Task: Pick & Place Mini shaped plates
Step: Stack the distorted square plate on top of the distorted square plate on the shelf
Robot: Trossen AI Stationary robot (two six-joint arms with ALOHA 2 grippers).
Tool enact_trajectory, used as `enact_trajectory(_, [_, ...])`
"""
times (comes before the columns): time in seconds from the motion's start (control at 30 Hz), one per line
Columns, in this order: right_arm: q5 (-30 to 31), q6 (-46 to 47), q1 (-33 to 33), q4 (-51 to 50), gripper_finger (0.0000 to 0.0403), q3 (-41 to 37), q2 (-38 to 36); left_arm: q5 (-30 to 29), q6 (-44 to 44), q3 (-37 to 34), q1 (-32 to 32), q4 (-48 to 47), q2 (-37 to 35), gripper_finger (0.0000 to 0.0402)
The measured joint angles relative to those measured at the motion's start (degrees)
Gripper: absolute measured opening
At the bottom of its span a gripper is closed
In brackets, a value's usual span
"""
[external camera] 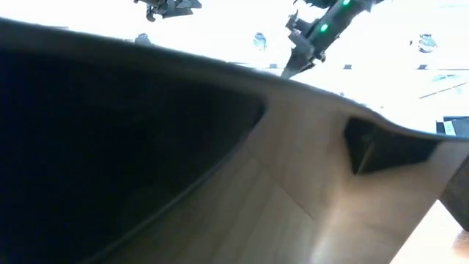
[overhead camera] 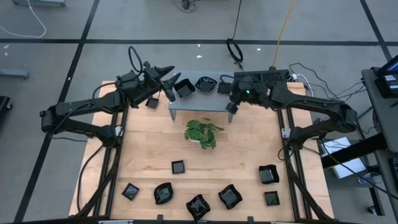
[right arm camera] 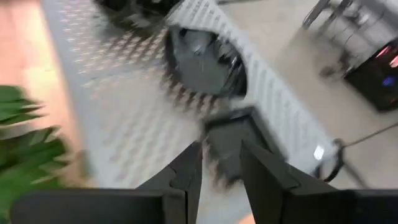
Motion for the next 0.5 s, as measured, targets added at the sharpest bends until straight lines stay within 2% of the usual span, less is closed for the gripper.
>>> enact_trajectory(0.13, [-4.8, 11.0, 3.1, -10.9, 0.0086, 0.0, -4.8, 0.0, 0.0, 0.0, 0.0, 0.0, 0.0, 0.0186])
enact_trajectory(0.27, [-16.2, 22.4, 7.5, -24.4, 0.0083, 0.0, -7.0, 0.0, 0.0, 0.0, 0.0, 0.0, 0.0, 0.0186])
enact_trajectory(0.4, [-29.2, 24.6, 13.4, -35.6, 0.0084, -2.4, -7.5, 0.0, 0.0, 0.0, 0.0, 0.0, 0.0, 0.0186])
enact_trajectory(0.5, [-34.9, 21.9, 17.9, -40.1, 0.0084, -6.0, -7.6, 0.0, -0.3, 0.0, 0.0, 0.0, 0.0, 0.0186])
